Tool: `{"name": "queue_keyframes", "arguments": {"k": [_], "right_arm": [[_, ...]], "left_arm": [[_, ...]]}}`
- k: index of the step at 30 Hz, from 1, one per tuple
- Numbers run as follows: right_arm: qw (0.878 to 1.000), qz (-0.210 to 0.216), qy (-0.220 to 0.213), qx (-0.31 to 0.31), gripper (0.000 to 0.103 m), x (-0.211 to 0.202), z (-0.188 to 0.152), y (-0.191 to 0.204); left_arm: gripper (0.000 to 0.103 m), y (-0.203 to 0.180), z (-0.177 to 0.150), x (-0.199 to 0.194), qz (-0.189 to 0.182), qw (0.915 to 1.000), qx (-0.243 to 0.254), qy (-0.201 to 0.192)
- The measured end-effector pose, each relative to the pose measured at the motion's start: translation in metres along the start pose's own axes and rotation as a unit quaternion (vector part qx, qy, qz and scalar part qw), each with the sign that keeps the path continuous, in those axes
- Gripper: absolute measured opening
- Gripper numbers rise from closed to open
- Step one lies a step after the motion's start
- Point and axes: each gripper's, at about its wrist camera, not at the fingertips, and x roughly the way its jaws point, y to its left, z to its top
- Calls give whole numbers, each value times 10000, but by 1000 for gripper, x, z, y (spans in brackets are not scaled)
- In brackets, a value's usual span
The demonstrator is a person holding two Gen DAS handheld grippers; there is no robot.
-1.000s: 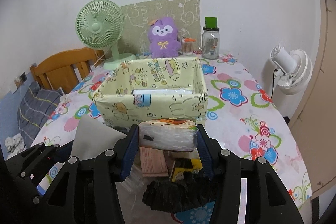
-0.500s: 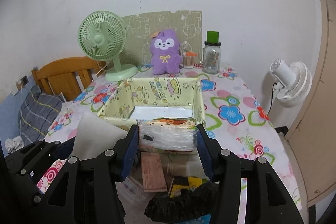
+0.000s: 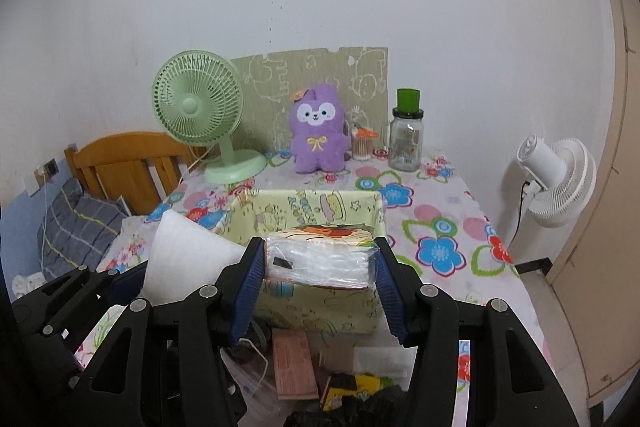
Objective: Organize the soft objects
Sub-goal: 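Lift the white pad with the left tool while the right tool carries the tissue pack over the box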
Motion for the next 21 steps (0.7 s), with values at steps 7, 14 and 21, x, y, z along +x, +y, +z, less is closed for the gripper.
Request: {"name": "queue_keyframes", "arguments": {"k": [7,14,21], "right_arm": [[10000,-8,-54,77,56,10,11,-4],[9999,-61,-80,124,56,28,22,-8],[9999,-32,-34,99,57,49,29,-7]], "left_arm": [[55,1,12,9,-10,10000,-55,-66],[56,5,24,26,-16,9999,-105,-72],[56,10,31,46,43,9999,-145,-29]]}}
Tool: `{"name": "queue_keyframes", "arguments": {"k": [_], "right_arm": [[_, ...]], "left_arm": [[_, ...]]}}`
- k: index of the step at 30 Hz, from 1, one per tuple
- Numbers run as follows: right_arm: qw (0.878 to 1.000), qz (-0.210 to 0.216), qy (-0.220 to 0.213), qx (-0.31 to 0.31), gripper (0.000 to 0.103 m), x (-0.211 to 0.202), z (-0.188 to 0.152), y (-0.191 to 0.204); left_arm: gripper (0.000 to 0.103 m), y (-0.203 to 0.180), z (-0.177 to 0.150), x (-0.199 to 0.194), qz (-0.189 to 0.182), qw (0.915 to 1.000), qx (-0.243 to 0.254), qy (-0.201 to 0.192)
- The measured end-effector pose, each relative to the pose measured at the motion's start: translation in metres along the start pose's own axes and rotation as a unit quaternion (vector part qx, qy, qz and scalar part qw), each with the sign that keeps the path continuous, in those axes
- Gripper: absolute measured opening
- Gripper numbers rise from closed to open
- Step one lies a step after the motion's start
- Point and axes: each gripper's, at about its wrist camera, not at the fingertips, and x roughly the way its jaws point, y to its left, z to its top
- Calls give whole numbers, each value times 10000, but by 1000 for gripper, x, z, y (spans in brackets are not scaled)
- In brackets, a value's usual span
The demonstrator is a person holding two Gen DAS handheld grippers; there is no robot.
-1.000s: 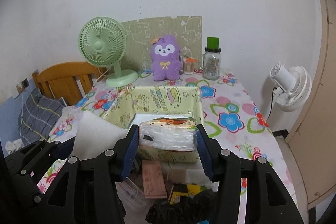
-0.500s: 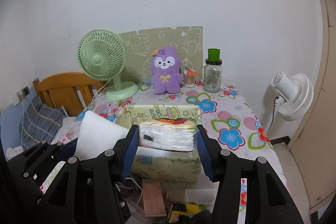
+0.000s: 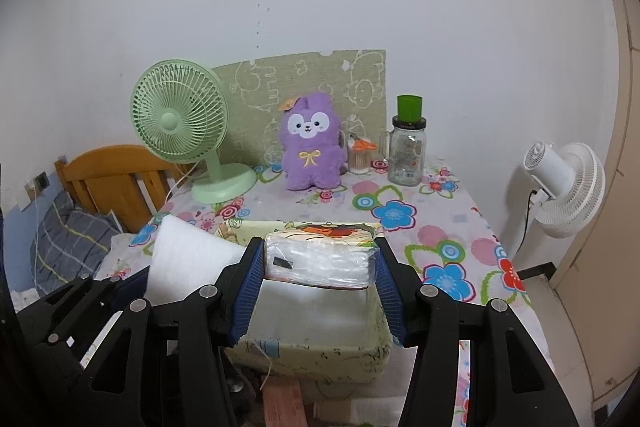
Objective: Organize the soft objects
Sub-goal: 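Lift the white pad with the left tool while the right tool carries the tissue pack over the box, then lower the white pad into the box with the left tool while the right tool releases the tissue pack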
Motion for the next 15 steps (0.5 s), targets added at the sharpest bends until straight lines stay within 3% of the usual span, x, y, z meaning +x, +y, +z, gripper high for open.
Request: {"name": "queue_keyframes", "arguments": {"k": [15], "right_arm": [[9997,-5,260,19,57,49,5,-1]], "left_arm": [[57,11,5,46,64,9993,-200,315]]}}
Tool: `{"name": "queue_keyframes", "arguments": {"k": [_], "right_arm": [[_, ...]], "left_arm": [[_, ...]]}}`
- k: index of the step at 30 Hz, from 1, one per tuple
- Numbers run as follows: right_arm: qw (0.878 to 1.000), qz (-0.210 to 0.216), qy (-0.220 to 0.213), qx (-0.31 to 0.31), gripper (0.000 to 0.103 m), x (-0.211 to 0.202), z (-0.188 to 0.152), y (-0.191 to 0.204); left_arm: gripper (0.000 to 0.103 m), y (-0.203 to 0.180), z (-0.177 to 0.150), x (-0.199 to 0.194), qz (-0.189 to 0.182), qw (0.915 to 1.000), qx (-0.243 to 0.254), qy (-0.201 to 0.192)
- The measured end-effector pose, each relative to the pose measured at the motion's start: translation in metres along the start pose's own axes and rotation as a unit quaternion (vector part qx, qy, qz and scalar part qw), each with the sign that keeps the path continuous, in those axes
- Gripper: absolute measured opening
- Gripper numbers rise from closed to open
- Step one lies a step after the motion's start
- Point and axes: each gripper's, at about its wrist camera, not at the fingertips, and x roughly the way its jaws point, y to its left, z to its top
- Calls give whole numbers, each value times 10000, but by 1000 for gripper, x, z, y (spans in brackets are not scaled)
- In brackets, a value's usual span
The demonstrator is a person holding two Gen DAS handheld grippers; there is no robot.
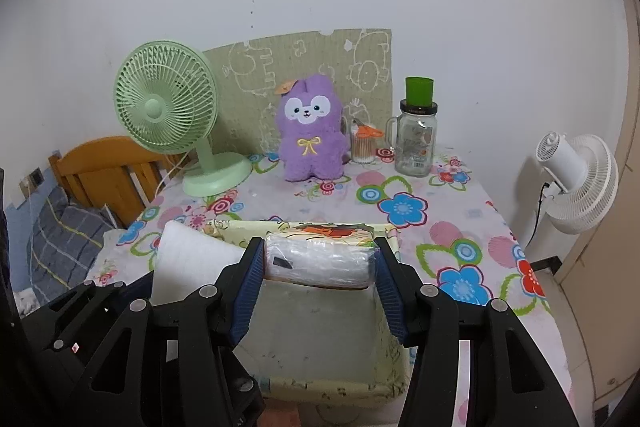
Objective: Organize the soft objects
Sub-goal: 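Lower the white pad into the box with the left tool while the right tool releases the tissue pack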
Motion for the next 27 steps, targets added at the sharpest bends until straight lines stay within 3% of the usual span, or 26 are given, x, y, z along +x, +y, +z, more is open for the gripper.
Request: {"name": "queue_keyframes", "arguments": {"k": [12,17,19,21,27], "right_arm": [[9995,6,297,90,57,35,-3,-4],[9991,-18,414,131,60,46,-5,-5],[9988,-11,465,149,63,50,-6,-6],[9986,-41,498,149,76,53,-7,-6],[9988,-100,467,135,84,52,-8,-7]], "left_arm": [[61,7,-1,34,24,9994,-131,327],[71,9,-3,46,-22,9985,-186,510],[79,10,-4,49,-24,9983,-194,546],[85,10,-4,50,-39,9983,-193,557],[92,8,-5,49,-66,9985,-183,511]]}}
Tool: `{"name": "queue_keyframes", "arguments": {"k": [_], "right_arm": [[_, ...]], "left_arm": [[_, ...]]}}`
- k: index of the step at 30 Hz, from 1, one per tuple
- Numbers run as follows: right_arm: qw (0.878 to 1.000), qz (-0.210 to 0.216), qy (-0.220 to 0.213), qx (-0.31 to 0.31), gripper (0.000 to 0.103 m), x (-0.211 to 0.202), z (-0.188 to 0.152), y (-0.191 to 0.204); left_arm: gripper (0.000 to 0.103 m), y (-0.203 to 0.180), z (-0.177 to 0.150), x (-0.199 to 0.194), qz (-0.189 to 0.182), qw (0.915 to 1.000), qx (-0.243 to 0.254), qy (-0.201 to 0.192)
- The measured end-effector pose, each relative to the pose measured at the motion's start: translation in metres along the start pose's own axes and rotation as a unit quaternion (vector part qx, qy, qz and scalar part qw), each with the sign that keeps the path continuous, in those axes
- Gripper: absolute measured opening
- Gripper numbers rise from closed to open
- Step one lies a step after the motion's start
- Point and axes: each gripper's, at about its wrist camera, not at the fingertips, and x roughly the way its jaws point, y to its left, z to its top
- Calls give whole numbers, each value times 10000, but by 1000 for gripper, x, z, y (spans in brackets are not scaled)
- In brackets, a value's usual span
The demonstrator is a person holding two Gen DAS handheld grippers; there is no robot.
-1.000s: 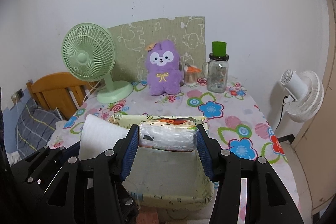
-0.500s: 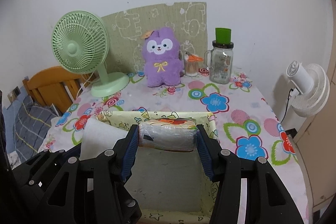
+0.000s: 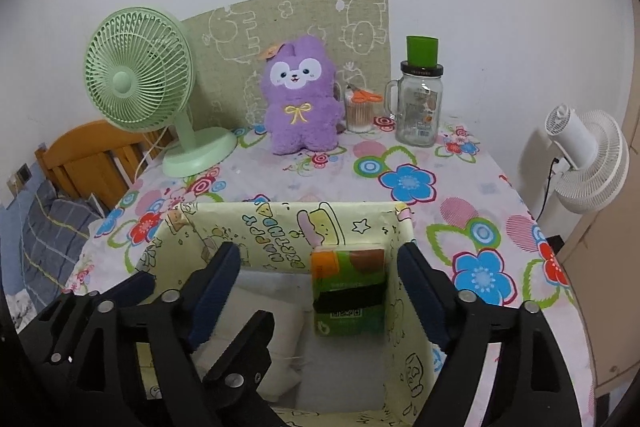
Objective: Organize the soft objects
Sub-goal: 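Lower the white pad into the box with the left tool while the right tool releases the tissue pack, then withdraw both open tools from the box toward the remaining items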
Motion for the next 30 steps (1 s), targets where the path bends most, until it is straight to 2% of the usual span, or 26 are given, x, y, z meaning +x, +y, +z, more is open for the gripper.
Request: {"name": "queue_keyframes", "arguments": {"k": [7,12,30], "right_arm": [[10000,-32,1,-22,85,-9,0,2],[10000,-33,-62,-15,91,-19,-1,2],[9995,-33,-311,-32,98,-66,-8,5]], "left_arm": [[94,0,-2,-7,4,10000,-21,-27],[94,-2,-4,-15,-7,10000,-73,-52],[94,-12,-14,-58,43,9991,27,-417]]}}
